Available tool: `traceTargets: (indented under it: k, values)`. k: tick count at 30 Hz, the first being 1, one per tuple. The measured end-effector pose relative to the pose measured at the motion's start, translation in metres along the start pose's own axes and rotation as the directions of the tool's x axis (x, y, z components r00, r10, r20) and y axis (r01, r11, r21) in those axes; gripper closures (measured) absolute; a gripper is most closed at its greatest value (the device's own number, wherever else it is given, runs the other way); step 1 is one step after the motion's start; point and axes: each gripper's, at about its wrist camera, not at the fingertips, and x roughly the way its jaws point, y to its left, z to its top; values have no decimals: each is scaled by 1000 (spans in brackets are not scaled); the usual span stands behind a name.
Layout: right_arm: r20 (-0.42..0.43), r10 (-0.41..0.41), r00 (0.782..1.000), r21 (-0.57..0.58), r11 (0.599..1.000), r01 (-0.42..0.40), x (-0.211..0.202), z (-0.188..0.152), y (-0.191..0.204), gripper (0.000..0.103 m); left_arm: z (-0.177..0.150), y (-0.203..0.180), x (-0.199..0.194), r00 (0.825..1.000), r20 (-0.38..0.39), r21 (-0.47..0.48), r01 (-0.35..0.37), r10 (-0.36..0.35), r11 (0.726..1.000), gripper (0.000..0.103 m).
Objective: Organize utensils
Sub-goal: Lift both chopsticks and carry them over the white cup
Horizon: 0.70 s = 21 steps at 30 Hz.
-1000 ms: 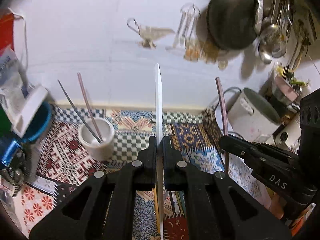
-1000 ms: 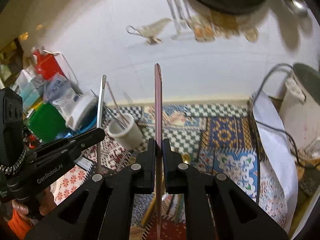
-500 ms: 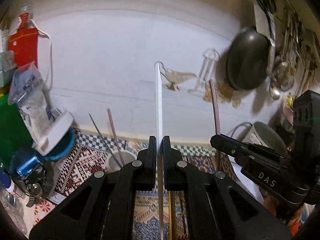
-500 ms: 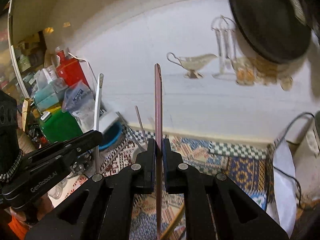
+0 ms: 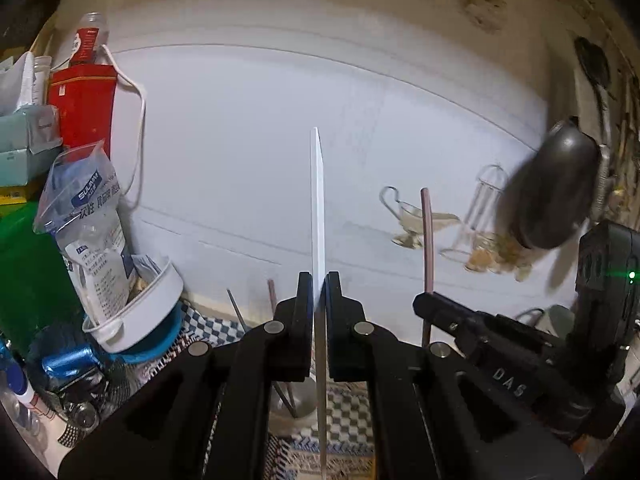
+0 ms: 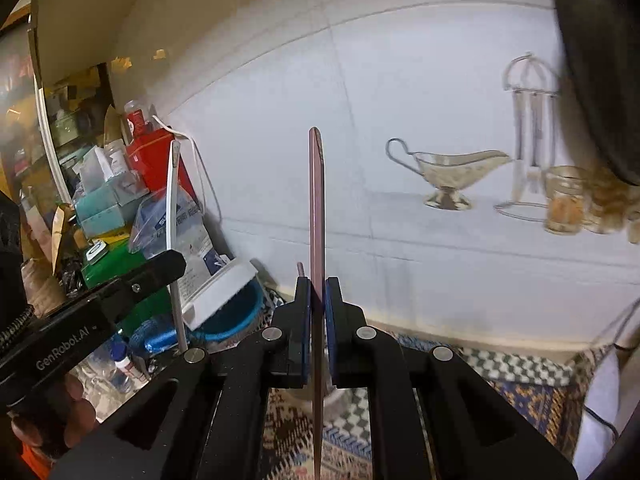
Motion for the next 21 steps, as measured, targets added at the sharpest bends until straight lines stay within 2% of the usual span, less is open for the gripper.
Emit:
traceTargets:
  k: [10, 15, 21]
  values:
    - [45, -16, 999, 5, 1000, 16, 61, -3, 2, 97, -10, 22, 51, 990, 65, -58, -120, 123, 991, 99]
    - [68, -14, 998, 13, 1000, 13, 80, -8, -1, 97, -18, 35, 72, 985, 81, -84, -149, 156, 985, 99]
    - [46, -14, 999, 12, 1000, 14, 98, -19, -10, 97, -33, 41, 90, 980, 84, -87, -173, 180, 981, 99]
